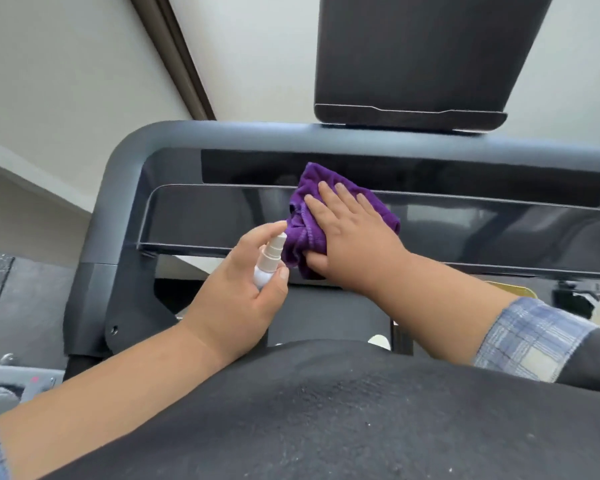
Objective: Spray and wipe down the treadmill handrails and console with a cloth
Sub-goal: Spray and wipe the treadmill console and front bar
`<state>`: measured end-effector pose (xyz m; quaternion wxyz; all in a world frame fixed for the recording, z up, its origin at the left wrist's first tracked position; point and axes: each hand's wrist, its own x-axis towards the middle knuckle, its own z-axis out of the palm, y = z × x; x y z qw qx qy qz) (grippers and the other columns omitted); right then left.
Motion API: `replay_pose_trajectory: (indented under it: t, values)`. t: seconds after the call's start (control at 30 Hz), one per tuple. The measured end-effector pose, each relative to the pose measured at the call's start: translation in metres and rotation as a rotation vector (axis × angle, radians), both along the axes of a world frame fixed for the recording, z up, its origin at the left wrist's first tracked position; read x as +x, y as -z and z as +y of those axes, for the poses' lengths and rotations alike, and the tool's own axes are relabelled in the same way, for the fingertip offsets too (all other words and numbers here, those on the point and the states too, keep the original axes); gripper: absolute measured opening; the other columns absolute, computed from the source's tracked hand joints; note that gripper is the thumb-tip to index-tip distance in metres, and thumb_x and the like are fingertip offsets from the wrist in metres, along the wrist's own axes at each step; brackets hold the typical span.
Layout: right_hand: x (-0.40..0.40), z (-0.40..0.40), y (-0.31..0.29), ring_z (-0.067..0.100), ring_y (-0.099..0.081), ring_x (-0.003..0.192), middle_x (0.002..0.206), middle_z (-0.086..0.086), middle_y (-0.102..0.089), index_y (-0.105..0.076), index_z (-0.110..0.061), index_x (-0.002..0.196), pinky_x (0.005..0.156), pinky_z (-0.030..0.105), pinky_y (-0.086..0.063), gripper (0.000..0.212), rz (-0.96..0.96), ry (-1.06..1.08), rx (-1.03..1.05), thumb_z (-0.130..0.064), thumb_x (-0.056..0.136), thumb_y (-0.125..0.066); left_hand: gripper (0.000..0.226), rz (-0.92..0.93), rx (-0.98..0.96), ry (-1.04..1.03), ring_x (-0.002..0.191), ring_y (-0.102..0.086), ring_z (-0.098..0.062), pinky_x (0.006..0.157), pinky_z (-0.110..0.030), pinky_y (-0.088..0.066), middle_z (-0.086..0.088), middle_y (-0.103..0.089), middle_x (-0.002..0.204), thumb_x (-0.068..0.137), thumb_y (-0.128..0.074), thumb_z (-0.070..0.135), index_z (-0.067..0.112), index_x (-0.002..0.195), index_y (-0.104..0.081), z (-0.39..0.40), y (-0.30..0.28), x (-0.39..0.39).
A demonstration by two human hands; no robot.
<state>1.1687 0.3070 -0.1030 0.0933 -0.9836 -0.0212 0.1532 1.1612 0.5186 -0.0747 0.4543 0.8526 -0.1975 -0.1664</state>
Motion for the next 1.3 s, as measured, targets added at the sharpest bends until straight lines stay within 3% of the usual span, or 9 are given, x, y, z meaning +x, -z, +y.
replay_pose_trajectory:
  t: [0.13, 0.23, 0.47, 0.7, 0.77, 0.87, 0.97, 1.13, 1.3]
  values:
    - [-0.044, -0.066, 0.001, 0.023, -0.002, 0.155, 0.169, 0.003, -0.002, -0.010, -0.025, 0.160, 0.125, 0.044, -0.005, 0.090, -0.013, 0.178, -0.037, -0.065, 0.085, -0.037, 0.053, 0.014, 0.020, 0.068, 0.056, -0.049, -0.011, 0.067, -0.029, -0.046, 0.022, -0.059, 0.091, 0.095, -0.055, 0.028, 0.067, 0.124, -0.034, -0.029, -0.004, -0.005]
    - [-0.073, -0.110, -0.003, 0.021, 0.000, 0.155, 0.169, 0.002, -0.001, -0.008, -0.026, 0.161, 0.125, 0.042, -0.003, 0.089, 0.009, 0.298, -0.057, -0.062, 0.086, -0.042, 0.058, -0.002, 0.042, 0.104, 0.066, -0.054, -0.015, 0.073, -0.034, -0.050, 0.015, -0.059, 0.092, 0.096, -0.055, 0.024, 0.069, 0.123, -0.032, -0.047, -0.012, -0.009]
    - [-0.058, -0.101, -0.005, 0.038, -0.005, 0.153, 0.167, 0.015, -0.004, -0.012, -0.018, 0.159, 0.122, 0.056, -0.009, 0.096, 0.016, 0.337, -0.101, -0.065, 0.083, -0.046, 0.052, -0.064, 0.060, 0.116, 0.063, -0.056, -0.012, 0.069, -0.025, -0.047, 0.013, -0.058, 0.094, 0.095, -0.052, 0.029, 0.067, 0.126, -0.031, -0.092, -0.024, -0.022]
    - [-0.048, -0.097, -0.005, 0.033, 0.010, 0.154, 0.167, 0.011, 0.010, 0.001, -0.020, 0.160, 0.123, 0.054, -0.001, 0.090, 0.026, 0.093, -0.003, -0.069, 0.088, -0.022, 0.054, -0.043, 0.087, 0.158, 0.103, -0.060, -0.007, 0.091, -0.031, -0.049, 0.014, -0.060, 0.121, 0.092, -0.053, 0.035, 0.069, 0.126, -0.029, -0.144, -0.019, -0.044]
    - [-0.064, -0.122, -0.005, 0.029, 0.007, 0.154, 0.168, 0.008, 0.008, -0.002, -0.023, 0.161, 0.124, 0.051, -0.002, 0.090, 0.004, 0.103, 0.005, -0.068, 0.087, -0.026, 0.053, -0.030, 0.088, 0.180, 0.105, -0.058, -0.006, 0.093, -0.030, -0.047, 0.013, -0.060, 0.121, 0.093, -0.053, 0.035, 0.069, 0.127, -0.029, -0.160, -0.020, -0.050]
    - [-0.092, -0.173, -0.005, 0.024, 0.004, 0.155, 0.169, 0.004, 0.005, -0.006, -0.026, 0.161, 0.125, 0.047, -0.001, 0.090, -0.008, 0.234, 0.002, -0.063, 0.088, -0.043, 0.056, -0.024, 0.087, 0.204, 0.086, -0.058, -0.005, 0.086, -0.030, -0.047, 0.012, -0.059, 0.114, 0.094, -0.055, 0.031, 0.069, 0.127, -0.030, -0.185, -0.021, -0.056]
    - [-0.125, -0.230, -0.003, 0.023, 0.004, 0.155, 0.168, 0.004, 0.005, -0.004, -0.026, 0.160, 0.125, 0.046, -0.001, 0.088, 0.010, 0.375, -0.036, -0.060, 0.088, -0.042, 0.056, -0.019, 0.109, 0.223, 0.072, -0.053, -0.006, 0.079, -0.030, -0.046, 0.012, -0.059, 0.108, 0.094, -0.053, 0.030, 0.071, 0.123, -0.029, -0.209, -0.023, -0.060]
    - [-0.171, -0.304, -0.002, 0.024, 0.001, 0.155, 0.169, 0.004, 0.003, -0.005, -0.027, 0.161, 0.125, 0.047, -0.003, 0.088, 0.003, 0.575, -0.096, -0.061, 0.089, -0.042, 0.051, -0.008, 0.121, 0.229, 0.069, -0.053, -0.010, 0.076, -0.030, -0.046, 0.011, -0.060, 0.102, 0.094, -0.052, 0.031, 0.066, 0.126, -0.033, -0.242, -0.025, -0.065]
    - [-0.160, -0.295, 0.001, 0.033, 0.003, 0.154, 0.168, 0.012, 0.005, -0.003, -0.020, 0.161, 0.124, 0.052, -0.003, 0.094, 0.027, 0.602, -0.118, -0.065, 0.088, -0.040, 0.053, -0.035, 0.146, 0.213, 0.075, -0.056, -0.009, 0.076, -0.028, -0.046, 0.013, -0.060, 0.101, 0.094, -0.053, 0.030, 0.066, 0.127, -0.033, -0.254, -0.023, -0.069]
